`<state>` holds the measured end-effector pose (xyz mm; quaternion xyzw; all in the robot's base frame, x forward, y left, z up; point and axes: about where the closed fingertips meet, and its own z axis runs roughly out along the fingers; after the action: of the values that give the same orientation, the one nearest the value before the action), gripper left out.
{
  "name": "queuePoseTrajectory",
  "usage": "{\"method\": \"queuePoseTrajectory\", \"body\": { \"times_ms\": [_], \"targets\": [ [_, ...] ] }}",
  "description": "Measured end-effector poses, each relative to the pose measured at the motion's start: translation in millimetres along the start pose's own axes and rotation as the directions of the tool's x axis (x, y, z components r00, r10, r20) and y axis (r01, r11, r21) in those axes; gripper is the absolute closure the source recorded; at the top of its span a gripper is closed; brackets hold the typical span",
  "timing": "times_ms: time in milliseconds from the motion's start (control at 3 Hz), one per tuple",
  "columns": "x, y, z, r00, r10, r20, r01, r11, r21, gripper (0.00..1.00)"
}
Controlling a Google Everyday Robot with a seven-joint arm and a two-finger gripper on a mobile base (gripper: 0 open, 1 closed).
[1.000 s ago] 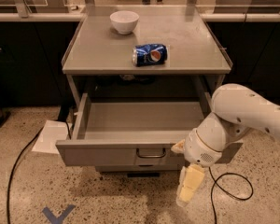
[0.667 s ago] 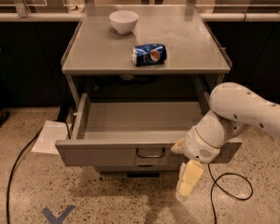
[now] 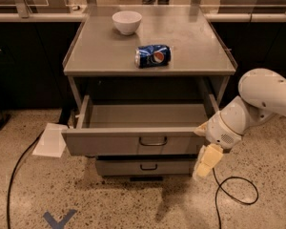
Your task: Close top drawer
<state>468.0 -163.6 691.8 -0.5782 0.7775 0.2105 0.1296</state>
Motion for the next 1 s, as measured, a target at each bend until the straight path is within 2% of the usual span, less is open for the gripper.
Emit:
{"method": "queuePoseTrajectory", "body": {
  "times_ms": [333,667,1000],
  "targets": [
    [-0.1,-0.1,0.0,1.0,0.0,0.0,0.0,1.0,0.0,0.0],
    [-9.3,4.6,21.3,0.999,-0.023,-0.024,0.022,0.9984,-0.051,0.0],
    [-20.6,13.4,45.4,0.997,-0.058,-0.051,0.051,0.9919,-0.117,0.0]
  ]
}}
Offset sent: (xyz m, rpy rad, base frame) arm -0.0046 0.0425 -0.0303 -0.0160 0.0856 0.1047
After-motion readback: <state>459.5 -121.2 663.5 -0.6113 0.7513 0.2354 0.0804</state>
